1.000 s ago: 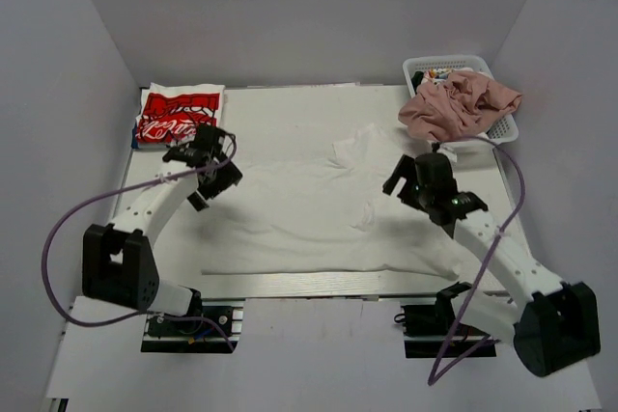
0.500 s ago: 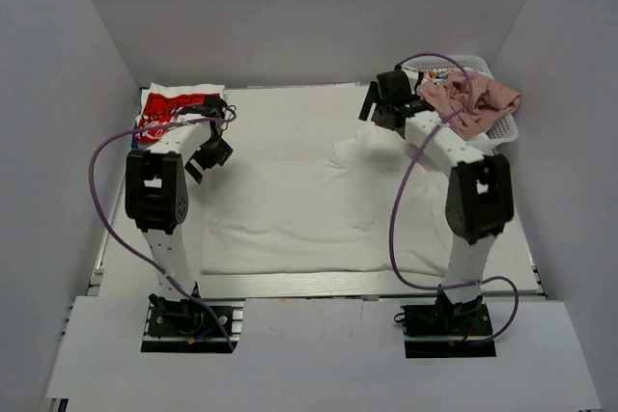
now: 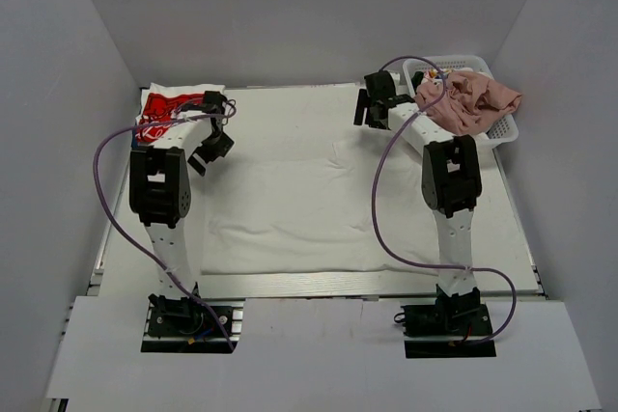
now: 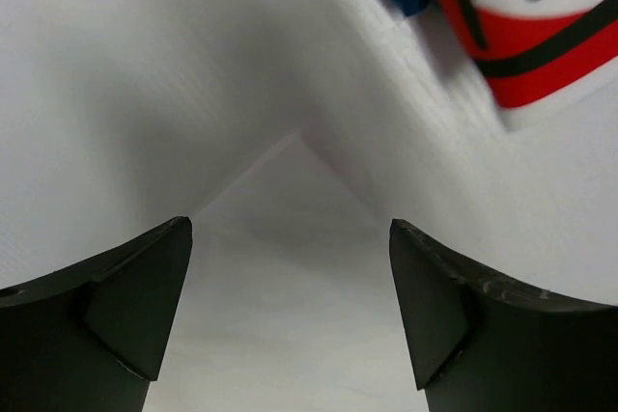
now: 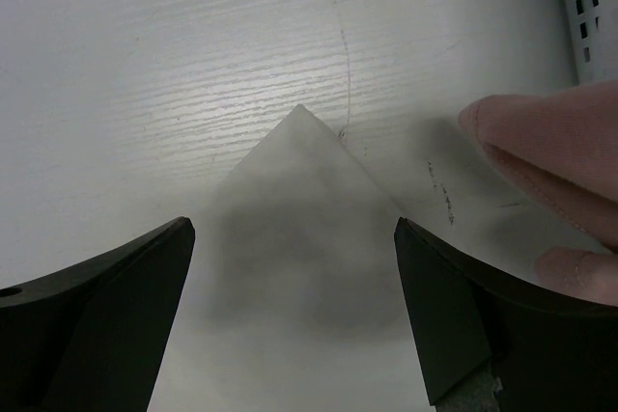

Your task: Fold and stack the t-shirts

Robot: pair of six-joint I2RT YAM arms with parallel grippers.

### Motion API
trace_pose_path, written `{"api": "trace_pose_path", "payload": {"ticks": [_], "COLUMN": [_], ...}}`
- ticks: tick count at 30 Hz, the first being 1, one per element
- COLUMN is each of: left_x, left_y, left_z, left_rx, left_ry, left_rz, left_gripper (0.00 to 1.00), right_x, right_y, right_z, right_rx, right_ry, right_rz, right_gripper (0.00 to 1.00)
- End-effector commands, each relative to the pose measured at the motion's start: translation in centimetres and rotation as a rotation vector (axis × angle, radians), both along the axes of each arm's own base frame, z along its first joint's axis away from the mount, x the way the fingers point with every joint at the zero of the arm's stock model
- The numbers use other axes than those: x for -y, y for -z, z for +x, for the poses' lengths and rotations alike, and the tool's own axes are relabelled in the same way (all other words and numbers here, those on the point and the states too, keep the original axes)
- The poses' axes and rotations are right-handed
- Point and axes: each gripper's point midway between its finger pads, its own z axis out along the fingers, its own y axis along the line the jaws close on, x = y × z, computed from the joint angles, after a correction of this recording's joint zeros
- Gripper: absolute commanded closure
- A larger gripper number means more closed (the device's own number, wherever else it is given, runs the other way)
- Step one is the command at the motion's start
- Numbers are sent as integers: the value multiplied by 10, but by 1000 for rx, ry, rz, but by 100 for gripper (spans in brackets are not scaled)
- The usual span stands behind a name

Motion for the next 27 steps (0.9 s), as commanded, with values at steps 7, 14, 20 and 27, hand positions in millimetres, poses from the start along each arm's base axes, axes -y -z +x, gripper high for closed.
{"api": "trace_pose_path", "payload": {"ticks": [7,14,20,27], "left_x": [-11,-8,-5,-8], "left_y": [13,43,44,25], "left_z": [34,21,13,5], "left_rx": [33,-31,-55,-11], "left_ry": [-36,-36,-22,-13], "left_rz": [-16,-51,-69,-60], "left_gripper": [11,36,100,100], "right_x": [2,-9,-14,-16], "right_y": [-9,15,32,48], "right_z": [46,55,52,24], "right_rx": [95,74,33,-53], "right_ry": [-10,-41,-60,-47], "right_rz": [10,61,77,110], "right_gripper": [10,10,10,54]}}
